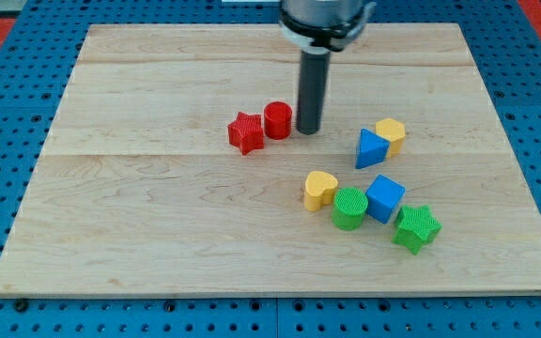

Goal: Separate the red blocks from the group of the blocks

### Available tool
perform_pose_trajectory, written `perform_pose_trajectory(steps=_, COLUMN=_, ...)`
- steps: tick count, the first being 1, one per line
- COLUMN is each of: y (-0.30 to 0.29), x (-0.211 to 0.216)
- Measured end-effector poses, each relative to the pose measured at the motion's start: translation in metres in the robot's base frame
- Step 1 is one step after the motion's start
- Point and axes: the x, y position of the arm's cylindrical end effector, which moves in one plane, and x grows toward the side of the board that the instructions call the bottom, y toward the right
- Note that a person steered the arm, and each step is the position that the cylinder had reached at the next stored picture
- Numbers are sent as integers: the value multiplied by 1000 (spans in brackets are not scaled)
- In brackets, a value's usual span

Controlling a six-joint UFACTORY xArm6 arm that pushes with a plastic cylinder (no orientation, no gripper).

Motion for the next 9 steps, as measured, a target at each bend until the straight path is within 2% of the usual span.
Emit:
perform_pose_trajectory(steps=2, y=-116, x=-16)
perform_pose_trajectory(steps=3, y=-29, x=-10)
perform_pose_trajectory(steps=4, y=-90, x=55)
perform_pose_trajectory(steps=5, y=-169, x=68)
perform_pose_trajectory(steps=6, y=-120, x=-8)
perform_pose_trajectory(steps=7, y=-132, x=20)
perform_pose_trajectory(steps=8, y=-112, x=63)
perform_pose_trajectory(steps=9, y=-73, x=26)
